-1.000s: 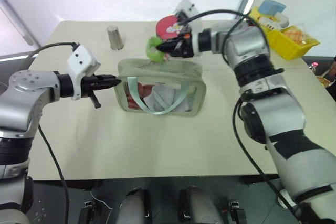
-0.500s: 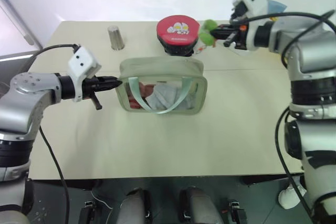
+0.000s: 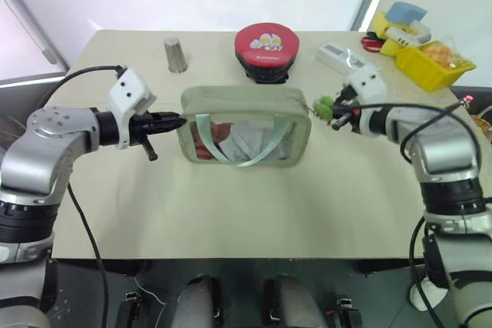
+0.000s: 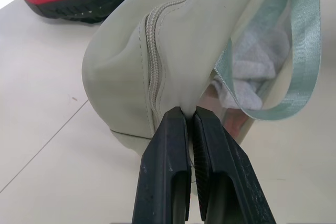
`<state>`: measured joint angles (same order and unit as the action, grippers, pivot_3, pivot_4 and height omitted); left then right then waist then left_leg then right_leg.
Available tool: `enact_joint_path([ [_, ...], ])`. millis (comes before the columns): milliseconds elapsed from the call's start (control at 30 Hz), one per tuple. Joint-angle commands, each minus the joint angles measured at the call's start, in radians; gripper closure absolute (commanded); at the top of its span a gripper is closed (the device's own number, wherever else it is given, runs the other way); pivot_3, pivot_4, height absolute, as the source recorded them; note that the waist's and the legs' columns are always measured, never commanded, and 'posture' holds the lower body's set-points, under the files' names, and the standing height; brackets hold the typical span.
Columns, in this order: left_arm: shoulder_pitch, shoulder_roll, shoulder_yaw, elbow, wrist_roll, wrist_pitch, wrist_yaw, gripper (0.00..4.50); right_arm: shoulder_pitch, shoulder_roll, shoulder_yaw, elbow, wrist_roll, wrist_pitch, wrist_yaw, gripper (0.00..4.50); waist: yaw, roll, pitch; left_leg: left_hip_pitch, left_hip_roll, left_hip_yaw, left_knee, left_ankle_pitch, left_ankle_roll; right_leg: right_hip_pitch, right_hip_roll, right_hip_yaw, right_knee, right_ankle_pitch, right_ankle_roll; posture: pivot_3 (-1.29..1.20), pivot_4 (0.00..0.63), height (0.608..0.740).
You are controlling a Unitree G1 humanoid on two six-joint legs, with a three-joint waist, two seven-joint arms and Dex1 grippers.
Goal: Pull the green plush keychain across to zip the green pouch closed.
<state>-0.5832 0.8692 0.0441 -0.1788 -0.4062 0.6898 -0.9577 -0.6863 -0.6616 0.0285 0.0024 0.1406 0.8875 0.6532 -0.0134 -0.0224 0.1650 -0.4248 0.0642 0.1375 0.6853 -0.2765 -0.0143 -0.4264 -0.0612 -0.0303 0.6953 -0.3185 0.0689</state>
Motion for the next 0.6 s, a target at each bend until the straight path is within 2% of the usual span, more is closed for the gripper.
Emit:
enact_joint_path([
  [33,0.016,0.000,-0.002,-0.034,-0.008,0.015,0.004,4.50,0.070,0.032,0.031,-0.039,-0.012,-0.032,-0.026,4.44,0.000,0.000,0.000,0.000,0.000,0.000,0.000,0.000,0.000,0.000,0.000,0.000,0.000,0.000,0.000,0.00,0.150,0.740],
  [267,0.029,0.001,0.002,-0.054,-0.013,0.028,0.014,4.50,0.133,0.077,0.110,0.007,-0.044,-0.108,-0.033,4.44,0.000,0.000,0.000,0.001,0.000,0.000,0.000,0.000,0.000,0.001,0.000,0.000,0.000,0.000,0.000,0.00,0.150,0.740],
  [467,0.032,0.000,0.004,-0.059,-0.016,0.033,0.027,4.50,0.135,0.067,0.115,0.017,-0.047,-0.164,-0.004,4.44,-0.001,0.000,0.000,0.003,0.000,0.000,0.000,0.000,0.000,0.003,0.001,0.000,-0.001,0.000,0.000,0.00,0.150,0.740],
  [600,0.033,0.008,0.012,-0.056,-0.023,0.041,0.028,4.50,0.097,-0.011,0.066,0.037,-0.025,-0.206,0.070,3.08,0.001,0.000,0.000,0.003,0.000,0.000,0.000,0.000,0.000,0.003,0.001,0.000,-0.001,0.000,0.000,0.00,0.150,0.740],
])
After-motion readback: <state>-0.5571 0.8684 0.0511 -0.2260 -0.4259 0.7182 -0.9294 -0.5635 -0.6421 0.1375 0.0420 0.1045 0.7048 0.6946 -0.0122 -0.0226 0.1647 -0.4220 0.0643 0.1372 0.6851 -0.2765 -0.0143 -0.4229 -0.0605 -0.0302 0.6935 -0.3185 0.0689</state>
